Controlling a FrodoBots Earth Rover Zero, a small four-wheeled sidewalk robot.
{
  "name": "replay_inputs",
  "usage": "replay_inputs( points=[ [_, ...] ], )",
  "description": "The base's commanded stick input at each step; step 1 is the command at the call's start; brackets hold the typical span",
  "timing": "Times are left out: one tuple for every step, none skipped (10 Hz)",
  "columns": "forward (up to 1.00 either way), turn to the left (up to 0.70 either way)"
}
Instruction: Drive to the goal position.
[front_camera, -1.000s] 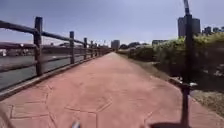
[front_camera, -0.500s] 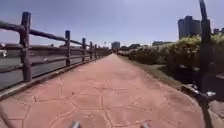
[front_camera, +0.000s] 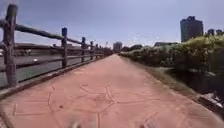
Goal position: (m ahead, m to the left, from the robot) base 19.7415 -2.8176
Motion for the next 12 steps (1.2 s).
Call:
replay_inputs(
  points=[
    [0.85,-0.18],
    [0.85,0.00],
    [0.85,0.00],
    [0.85,0.00],
    [0.85,0.00],
    [0.85,0.00],
    [0.85,0.00],
    [0.85,0.00],
    [0.85,0.00],
    [0.85,0.00],
    [0.85,0.00],
    [0.85,0.00]
  ],
)
